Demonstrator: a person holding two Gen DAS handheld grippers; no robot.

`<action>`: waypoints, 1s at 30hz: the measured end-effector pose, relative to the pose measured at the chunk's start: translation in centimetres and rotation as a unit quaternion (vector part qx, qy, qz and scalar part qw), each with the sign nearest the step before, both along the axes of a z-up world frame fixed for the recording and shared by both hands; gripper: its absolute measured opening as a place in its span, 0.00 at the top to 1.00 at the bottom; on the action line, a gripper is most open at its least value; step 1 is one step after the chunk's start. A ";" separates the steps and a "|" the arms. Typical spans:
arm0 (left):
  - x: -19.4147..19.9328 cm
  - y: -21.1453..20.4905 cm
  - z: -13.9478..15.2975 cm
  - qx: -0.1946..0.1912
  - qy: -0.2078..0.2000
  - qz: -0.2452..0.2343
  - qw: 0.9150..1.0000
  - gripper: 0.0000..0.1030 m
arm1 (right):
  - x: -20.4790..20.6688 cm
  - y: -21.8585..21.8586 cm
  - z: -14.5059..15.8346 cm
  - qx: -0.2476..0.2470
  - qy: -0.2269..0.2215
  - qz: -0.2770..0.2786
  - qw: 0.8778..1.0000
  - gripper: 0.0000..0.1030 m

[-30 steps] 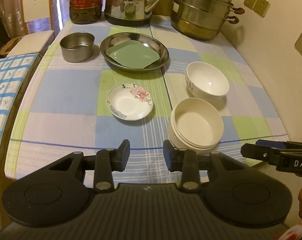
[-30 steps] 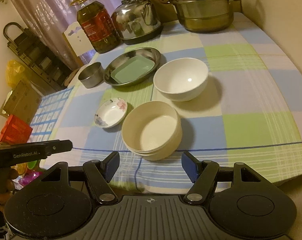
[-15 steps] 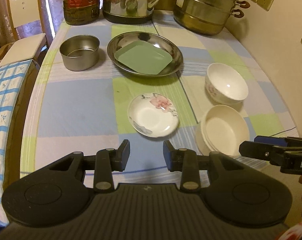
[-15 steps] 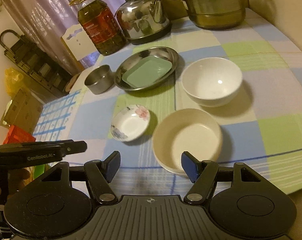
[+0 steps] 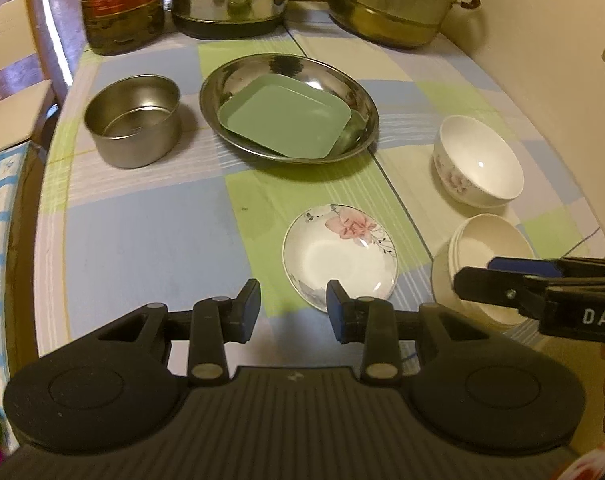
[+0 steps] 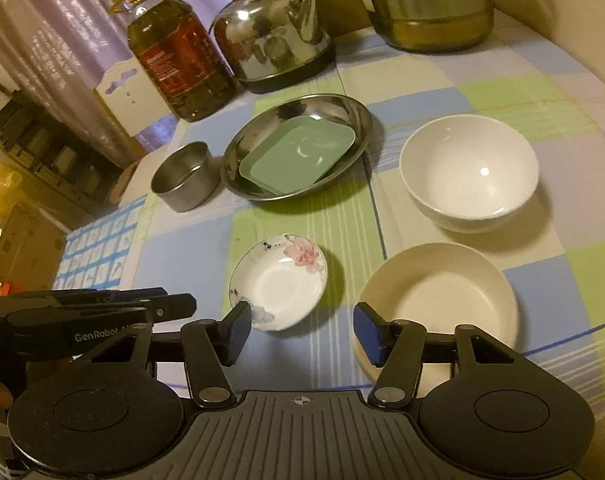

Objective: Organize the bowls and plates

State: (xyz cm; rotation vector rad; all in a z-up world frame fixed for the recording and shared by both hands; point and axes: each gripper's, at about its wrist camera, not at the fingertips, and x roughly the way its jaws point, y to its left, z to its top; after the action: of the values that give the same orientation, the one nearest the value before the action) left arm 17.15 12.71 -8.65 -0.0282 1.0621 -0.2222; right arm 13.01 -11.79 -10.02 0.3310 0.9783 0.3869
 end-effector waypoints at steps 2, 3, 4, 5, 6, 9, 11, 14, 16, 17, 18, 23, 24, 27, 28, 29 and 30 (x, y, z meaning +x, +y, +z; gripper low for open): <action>0.7 0.2 -0.6 -0.001 0.004 -0.011 1.000 0.69 | 0.7 0.8 -0.5 0.001 0.006 -0.008 1.000 0.49; 1.1 0.4 -1.0 -0.002 0.008 -0.017 1.000 0.69 | 1.0 1.1 -0.7 -0.001 0.007 -0.011 1.000 0.52; 1.3 0.5 -1.3 -0.003 0.011 -0.022 1.000 0.69 | 1.3 1.4 -0.9 -0.004 0.007 -0.015 1.000 0.54; 1.6 0.6 -1.6 -0.006 0.014 -0.026 1.000 0.69 | 1.6 1.8 -1.1 -0.006 0.007 -0.018 1.000 0.55; 1.9 0.6 -1.9 -0.007 0.018 -0.029 0.999 0.69 | 2.0 2.0 -1.4 -0.008 0.008 -0.020 1.000 0.58; 2.6 0.7 -2.8 -0.010 0.024 -0.040 0.999 0.70 | 3.0 2.9 -2.1 -0.022 0.006 -0.026 0.999 0.62; 3.2 0.7 -3.4 -0.010 0.026 -0.047 0.999 0.70 | 3.4 3.4 -2.4 -0.030 0.007 -0.029 0.999 0.63; 3.9 0.6 -4.0 -0.008 0.030 -0.056 0.998 0.72 | 4.0 4.1 -3.1 -0.039 0.017 -0.035 0.998 0.66; 4.4 0.7 -4.5 -0.010 0.035 -0.061 0.998 0.76 | 4.2 4.4 -3.5 -0.046 0.024 -0.039 0.998 0.67; 4.5 0.7 -4.7 -0.011 0.037 -0.062 0.997 0.76 | 4.2 4.6 -3.6 -0.051 0.027 -0.041 0.997 0.67; 4.7 0.7 -4.8 -0.012 0.039 -0.063 0.997 0.76 | 4.3 4.7 -3.8 -0.057 0.028 -0.042 0.997 0.67; 5.4 0.7 -5.4 -0.013 0.046 -0.073 0.996 0.79 | 4.9 5.2 -4.3 -0.074 0.026 -0.042 0.996 0.67; 5.4 0.7 -5.5 -0.013 0.047 -0.074 0.996 0.80 | 5.1 5.3 -4.5 -0.077 0.026 -0.043 0.996 0.67; 5.7 0.7 -5.7 -0.020 0.050 -0.078 0.995 0.85 | 5.7 5.5 -4.8 -0.091 0.023 -0.041 0.995 0.67; 5.8 0.7 -5.7 -0.021 0.049 -0.080 0.995 0.87 | 5.9 5.5 -4.9 -0.094 0.022 -0.041 0.994 0.67; 5.9 0.7 -5.7 -0.022 0.047 -0.082 0.995 0.89 | 6.1 5.6 -5.0 -0.096 0.022 -0.039 0.994 0.68; 6.0 0.7 -5.7 -0.022 0.045 -0.085 0.995 0.92 | 6.3 5.6 -5.1 -0.097 0.024 -0.038 0.994 0.68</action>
State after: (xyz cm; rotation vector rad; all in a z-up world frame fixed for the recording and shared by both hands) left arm 23.14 13.41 -14.35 0.0120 1.1505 -0.4015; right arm 19.26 -6.18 -15.11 0.2013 1.0375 0.2125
